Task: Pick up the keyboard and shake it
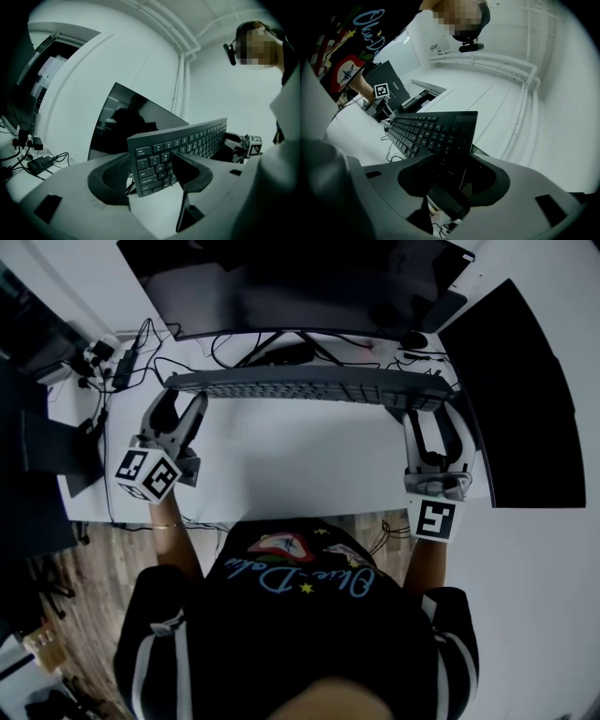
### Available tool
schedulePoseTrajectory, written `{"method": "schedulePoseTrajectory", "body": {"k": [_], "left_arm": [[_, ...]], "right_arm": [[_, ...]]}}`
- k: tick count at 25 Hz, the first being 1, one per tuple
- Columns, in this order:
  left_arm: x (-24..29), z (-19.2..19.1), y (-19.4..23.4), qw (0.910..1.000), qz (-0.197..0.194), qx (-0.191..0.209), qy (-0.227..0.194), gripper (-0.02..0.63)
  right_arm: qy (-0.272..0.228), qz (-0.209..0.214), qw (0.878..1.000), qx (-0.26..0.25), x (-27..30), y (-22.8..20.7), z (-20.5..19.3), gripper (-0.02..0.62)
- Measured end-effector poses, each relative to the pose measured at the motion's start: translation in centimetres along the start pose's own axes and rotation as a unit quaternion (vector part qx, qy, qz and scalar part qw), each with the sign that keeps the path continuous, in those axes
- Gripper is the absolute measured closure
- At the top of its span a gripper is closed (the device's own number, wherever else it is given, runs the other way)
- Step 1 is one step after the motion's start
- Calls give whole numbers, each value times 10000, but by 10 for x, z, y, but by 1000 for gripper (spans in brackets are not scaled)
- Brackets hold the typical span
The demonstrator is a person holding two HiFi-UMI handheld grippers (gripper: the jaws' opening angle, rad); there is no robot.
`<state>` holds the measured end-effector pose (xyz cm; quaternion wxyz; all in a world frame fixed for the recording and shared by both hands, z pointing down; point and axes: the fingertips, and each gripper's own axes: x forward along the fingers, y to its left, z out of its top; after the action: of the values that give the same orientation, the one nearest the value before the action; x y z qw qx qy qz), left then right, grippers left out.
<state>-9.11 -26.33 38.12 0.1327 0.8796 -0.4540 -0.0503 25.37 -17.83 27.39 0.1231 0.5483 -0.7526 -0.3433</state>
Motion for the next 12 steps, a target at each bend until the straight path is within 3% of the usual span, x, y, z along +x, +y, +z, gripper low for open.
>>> {"method": "schedulePoseTrajectory", "body": {"k": [12], "left_arm": [[-2,1,0,9999,97,90,15,348]], "right_arm": [[15,36,9999,94,1,2,-4,416]]}}
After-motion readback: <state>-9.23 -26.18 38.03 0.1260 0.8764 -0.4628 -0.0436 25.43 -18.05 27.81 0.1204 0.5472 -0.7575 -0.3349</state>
